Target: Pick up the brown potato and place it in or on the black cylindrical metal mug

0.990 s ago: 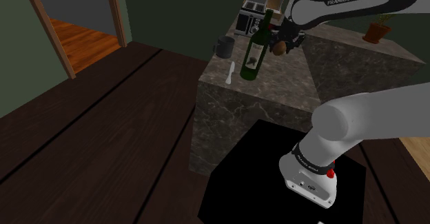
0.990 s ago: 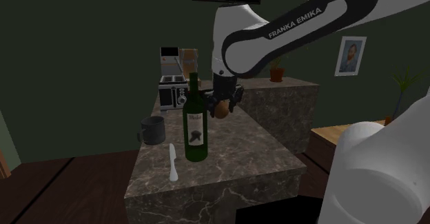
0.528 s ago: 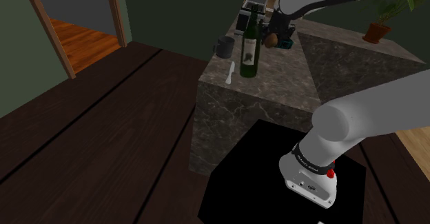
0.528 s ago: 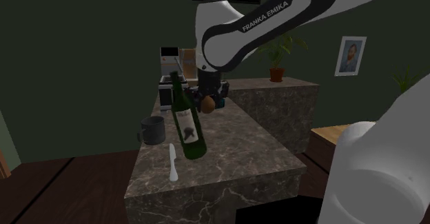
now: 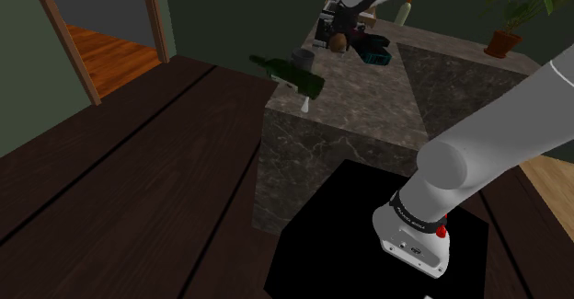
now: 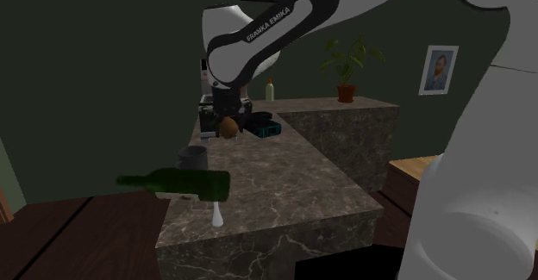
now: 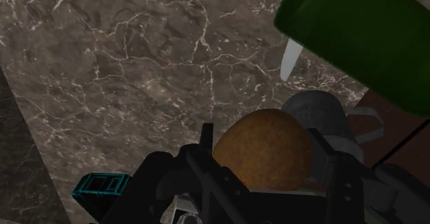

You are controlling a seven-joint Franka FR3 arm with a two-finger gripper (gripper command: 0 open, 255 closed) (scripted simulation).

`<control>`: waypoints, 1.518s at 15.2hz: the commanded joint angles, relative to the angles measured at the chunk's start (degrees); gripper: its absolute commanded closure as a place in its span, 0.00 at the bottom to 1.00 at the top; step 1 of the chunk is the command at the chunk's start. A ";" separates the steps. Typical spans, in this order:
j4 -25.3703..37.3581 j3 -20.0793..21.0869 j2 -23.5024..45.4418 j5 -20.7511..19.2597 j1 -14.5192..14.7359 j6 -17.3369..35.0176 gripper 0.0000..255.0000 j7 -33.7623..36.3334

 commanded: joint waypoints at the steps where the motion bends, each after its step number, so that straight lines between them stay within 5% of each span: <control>1: 5.15 0.68 4.78 -0.14 0.29 -0.63 1.00 0.92; 11: 34.07 2.51 27.63 -1.31 2.68 -7.74 1.00 3.56; 23: 28.25 1.91 30.19 -3.20 2.73 0.31 1.00 6.44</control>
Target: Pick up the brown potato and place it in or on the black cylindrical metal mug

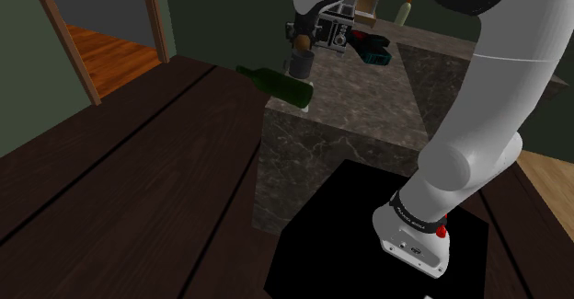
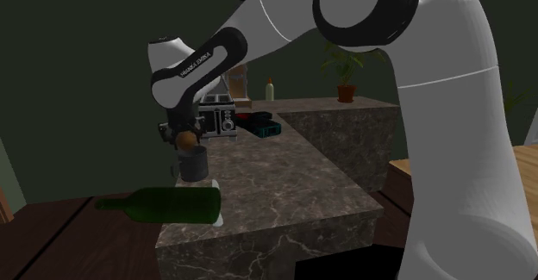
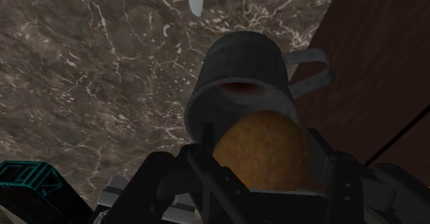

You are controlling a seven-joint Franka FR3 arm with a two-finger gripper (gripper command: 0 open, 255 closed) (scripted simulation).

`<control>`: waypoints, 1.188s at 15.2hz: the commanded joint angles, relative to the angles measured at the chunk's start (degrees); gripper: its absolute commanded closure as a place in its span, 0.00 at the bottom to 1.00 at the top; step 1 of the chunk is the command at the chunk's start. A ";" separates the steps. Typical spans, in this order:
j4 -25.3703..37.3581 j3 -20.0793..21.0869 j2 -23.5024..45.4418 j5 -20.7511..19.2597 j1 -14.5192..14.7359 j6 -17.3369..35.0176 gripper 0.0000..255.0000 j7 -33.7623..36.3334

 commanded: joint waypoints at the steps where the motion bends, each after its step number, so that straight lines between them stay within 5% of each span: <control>1: -0.43 -0.07 0.27 -0.17 -0.03 0.71 1.00 0.20; 8: -0.42 -0.07 0.27 -0.17 -0.03 0.71 1.00 0.21; 9: -0.42 -0.07 0.27 -0.17 -0.03 0.71 0.00 0.21; 14: -0.43 -0.07 0.27 -0.17 -0.03 0.71 0.00 0.21; 18: 0.86 0.71 -3.70 0.91 0.68 -4.67 0.00 -0.45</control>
